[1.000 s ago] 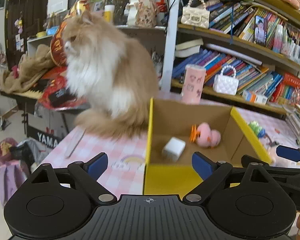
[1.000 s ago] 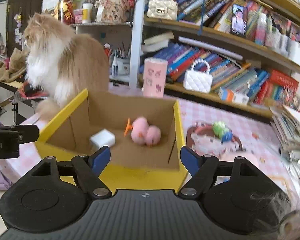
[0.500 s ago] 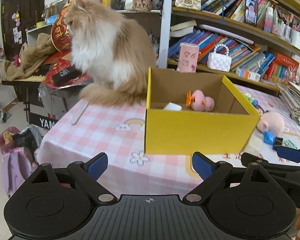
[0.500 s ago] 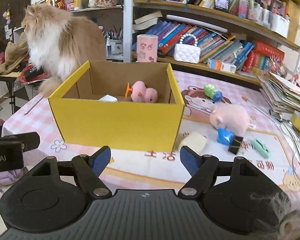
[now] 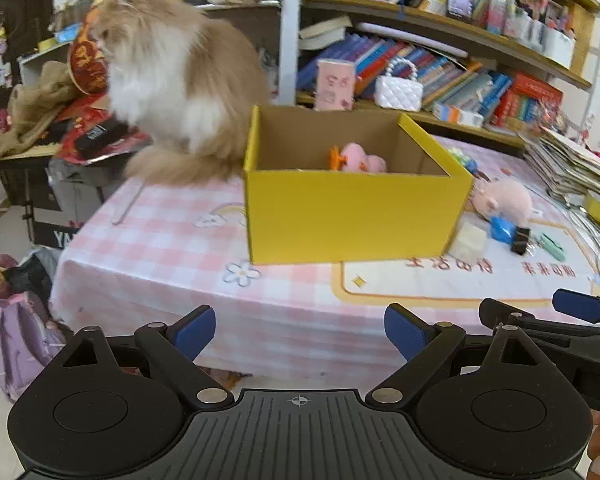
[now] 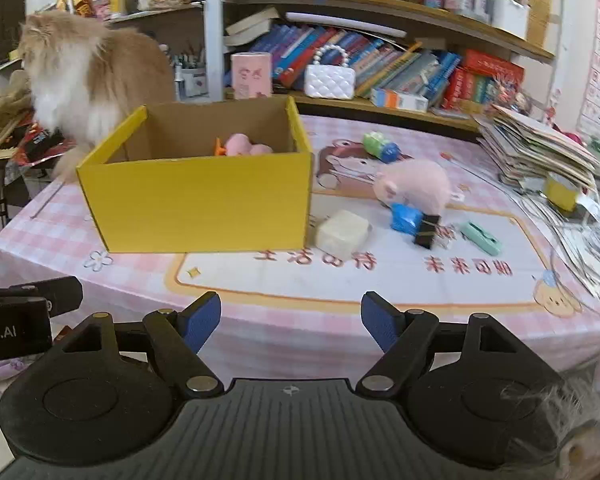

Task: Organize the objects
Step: 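Withdraw both tools from the box back toward the table items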

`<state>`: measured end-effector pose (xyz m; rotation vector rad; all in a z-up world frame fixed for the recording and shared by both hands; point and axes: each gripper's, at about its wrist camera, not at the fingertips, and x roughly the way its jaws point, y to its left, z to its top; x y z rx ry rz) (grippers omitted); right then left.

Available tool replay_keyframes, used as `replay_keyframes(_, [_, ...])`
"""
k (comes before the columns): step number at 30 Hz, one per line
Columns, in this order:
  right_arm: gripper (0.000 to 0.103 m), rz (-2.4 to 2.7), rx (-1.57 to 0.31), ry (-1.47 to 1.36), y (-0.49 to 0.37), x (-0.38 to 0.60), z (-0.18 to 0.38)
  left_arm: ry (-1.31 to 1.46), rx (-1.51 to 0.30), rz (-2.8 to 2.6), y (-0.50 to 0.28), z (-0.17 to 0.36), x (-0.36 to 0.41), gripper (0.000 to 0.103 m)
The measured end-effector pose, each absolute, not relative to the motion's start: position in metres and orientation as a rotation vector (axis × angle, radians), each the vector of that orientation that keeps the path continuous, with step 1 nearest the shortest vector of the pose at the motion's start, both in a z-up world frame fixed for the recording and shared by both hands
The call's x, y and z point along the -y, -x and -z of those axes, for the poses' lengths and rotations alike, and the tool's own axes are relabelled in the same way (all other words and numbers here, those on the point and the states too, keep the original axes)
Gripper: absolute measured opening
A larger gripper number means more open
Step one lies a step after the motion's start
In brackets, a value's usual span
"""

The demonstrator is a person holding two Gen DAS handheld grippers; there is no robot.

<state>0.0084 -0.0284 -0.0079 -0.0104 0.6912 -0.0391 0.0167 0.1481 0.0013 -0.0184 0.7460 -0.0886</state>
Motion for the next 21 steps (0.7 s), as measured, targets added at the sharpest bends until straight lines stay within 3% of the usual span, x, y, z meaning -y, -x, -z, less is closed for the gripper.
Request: replay_keyframes(21, [0.078, 0.278, -0.725, -0.055, 0.023, 0.103, 0.012, -0.043, -0.786, 0.316, -0.025, 0.005, -0.067, 0.094])
